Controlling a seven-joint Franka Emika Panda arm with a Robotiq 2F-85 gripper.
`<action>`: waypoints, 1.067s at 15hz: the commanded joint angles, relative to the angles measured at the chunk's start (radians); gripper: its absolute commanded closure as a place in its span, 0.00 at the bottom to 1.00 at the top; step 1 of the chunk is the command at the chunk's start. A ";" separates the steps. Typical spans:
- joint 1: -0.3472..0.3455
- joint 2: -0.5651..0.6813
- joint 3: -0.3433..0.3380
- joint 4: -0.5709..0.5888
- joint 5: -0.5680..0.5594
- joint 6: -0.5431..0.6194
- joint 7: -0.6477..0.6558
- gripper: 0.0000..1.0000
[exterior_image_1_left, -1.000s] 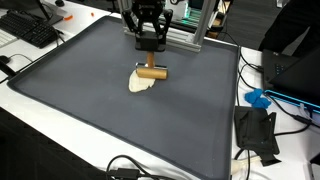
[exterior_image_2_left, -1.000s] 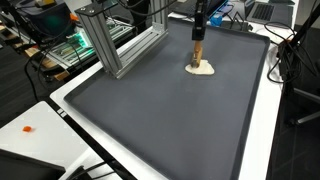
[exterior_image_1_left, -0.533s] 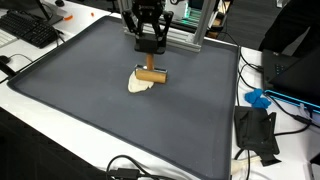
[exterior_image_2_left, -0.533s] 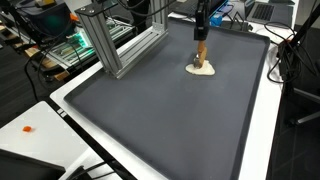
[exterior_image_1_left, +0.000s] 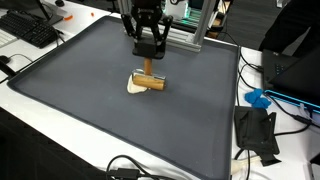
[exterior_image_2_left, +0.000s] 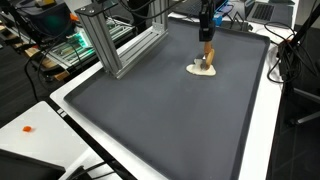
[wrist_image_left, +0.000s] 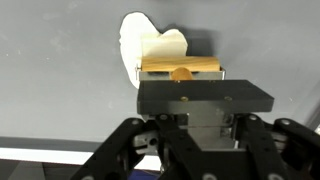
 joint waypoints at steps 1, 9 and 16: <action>0.008 0.048 -0.011 -0.009 -0.013 0.049 0.034 0.76; 0.007 0.047 -0.011 -0.002 -0.014 0.005 0.043 0.69; 0.004 0.051 -0.004 0.002 0.000 -0.004 0.022 0.77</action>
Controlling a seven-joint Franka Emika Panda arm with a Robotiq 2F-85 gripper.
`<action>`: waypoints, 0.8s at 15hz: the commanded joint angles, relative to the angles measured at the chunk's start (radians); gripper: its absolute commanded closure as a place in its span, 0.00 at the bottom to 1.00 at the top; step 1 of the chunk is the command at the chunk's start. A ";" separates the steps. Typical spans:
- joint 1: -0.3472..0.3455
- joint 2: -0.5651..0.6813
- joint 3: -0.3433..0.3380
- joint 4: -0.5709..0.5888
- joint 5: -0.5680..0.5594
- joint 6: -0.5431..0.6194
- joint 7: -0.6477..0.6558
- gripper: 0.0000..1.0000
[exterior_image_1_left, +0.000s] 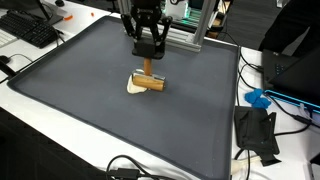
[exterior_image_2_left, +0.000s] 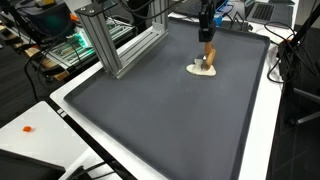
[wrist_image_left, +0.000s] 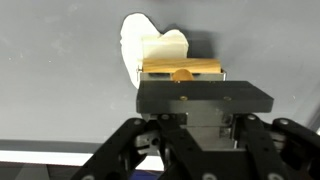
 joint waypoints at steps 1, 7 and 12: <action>0.003 0.048 -0.001 0.000 0.006 -0.005 -0.002 0.77; 0.006 0.063 0.003 0.005 0.009 0.037 -0.008 0.77; 0.000 0.064 0.008 -0.007 0.031 0.097 -0.018 0.77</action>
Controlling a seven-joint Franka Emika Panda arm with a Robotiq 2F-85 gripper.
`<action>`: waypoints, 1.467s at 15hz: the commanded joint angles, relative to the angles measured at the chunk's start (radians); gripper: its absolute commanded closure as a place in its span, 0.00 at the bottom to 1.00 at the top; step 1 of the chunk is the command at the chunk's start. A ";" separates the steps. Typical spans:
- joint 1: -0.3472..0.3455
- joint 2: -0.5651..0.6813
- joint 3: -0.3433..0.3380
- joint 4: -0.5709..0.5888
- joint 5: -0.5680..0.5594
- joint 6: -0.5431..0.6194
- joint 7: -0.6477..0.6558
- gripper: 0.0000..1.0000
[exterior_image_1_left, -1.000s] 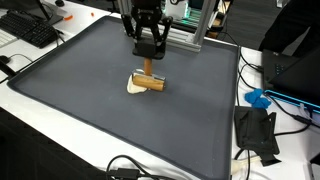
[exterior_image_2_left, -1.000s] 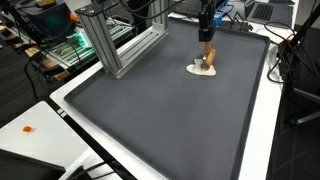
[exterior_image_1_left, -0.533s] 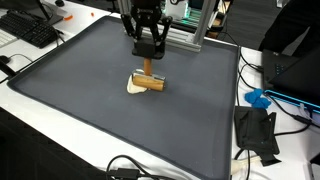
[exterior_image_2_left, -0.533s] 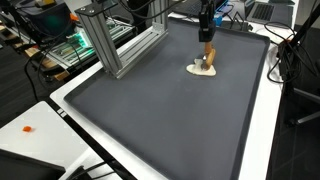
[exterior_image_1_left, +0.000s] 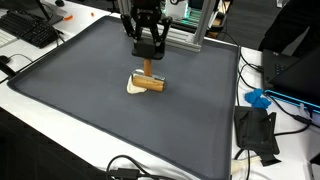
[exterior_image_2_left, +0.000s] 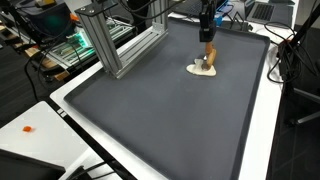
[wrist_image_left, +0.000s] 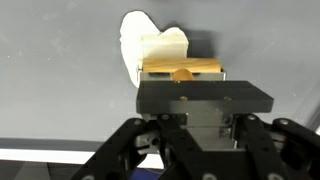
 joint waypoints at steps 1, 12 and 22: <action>-0.001 0.062 0.010 -0.009 0.035 0.101 -0.020 0.77; -0.012 0.029 -0.003 0.015 -0.007 -0.078 -0.077 0.77; -0.007 0.013 -0.017 0.059 -0.039 -0.336 -0.083 0.77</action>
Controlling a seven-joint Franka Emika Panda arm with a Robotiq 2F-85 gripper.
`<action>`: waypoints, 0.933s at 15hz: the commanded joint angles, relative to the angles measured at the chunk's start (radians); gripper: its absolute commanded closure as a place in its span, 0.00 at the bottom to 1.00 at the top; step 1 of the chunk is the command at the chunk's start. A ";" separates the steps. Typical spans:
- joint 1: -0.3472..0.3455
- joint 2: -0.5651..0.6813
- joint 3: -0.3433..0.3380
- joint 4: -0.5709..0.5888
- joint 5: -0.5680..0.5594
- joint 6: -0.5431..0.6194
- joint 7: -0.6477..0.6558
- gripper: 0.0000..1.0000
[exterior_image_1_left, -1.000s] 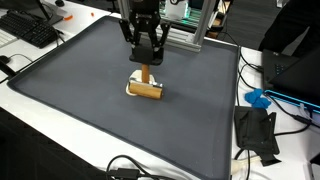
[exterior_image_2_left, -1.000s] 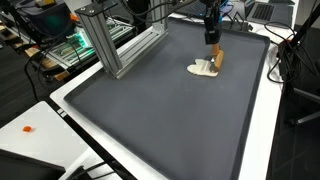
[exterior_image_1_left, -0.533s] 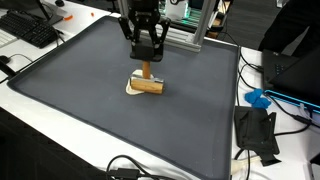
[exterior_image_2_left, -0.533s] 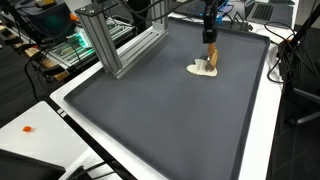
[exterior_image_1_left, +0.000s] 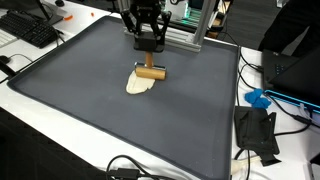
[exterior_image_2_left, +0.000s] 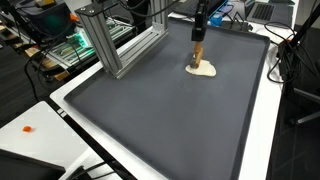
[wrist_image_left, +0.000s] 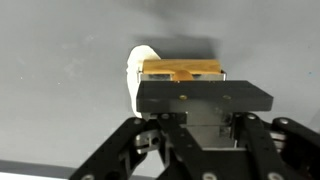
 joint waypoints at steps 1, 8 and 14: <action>-0.002 0.010 -0.011 -0.016 -0.022 -0.073 -0.002 0.77; 0.003 0.014 -0.012 -0.022 -0.026 -0.052 0.015 0.33; 0.005 0.017 -0.009 -0.024 -0.023 -0.056 0.005 0.75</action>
